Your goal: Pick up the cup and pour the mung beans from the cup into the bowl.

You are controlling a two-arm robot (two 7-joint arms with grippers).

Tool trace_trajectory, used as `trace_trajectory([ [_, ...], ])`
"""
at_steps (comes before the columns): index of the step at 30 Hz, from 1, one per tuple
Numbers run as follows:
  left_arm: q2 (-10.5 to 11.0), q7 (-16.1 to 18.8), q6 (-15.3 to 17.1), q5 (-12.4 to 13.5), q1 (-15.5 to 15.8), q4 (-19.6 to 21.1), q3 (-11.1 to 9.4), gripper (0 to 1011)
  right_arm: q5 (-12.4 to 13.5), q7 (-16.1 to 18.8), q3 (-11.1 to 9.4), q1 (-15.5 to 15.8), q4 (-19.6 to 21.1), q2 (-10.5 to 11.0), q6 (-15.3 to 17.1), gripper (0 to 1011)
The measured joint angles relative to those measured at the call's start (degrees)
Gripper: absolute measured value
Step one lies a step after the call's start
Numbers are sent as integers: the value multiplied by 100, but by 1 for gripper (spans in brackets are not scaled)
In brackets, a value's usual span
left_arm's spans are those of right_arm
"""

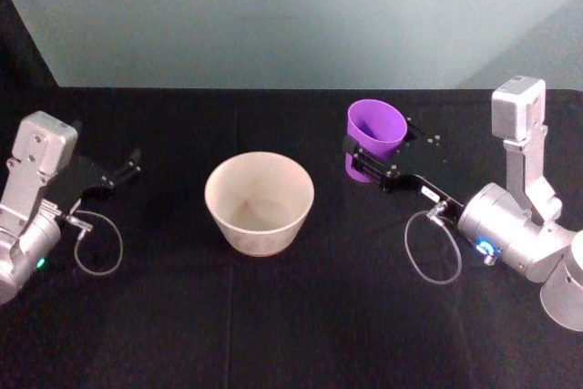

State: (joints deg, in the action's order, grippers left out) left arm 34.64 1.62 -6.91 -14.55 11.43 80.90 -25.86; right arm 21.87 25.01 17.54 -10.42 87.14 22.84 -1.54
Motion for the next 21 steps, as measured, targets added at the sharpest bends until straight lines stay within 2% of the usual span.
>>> trace_trajectory([
  [21,0,0,0,0,0,0,0,1000,0,0,0,0,0,0,0,723],
])
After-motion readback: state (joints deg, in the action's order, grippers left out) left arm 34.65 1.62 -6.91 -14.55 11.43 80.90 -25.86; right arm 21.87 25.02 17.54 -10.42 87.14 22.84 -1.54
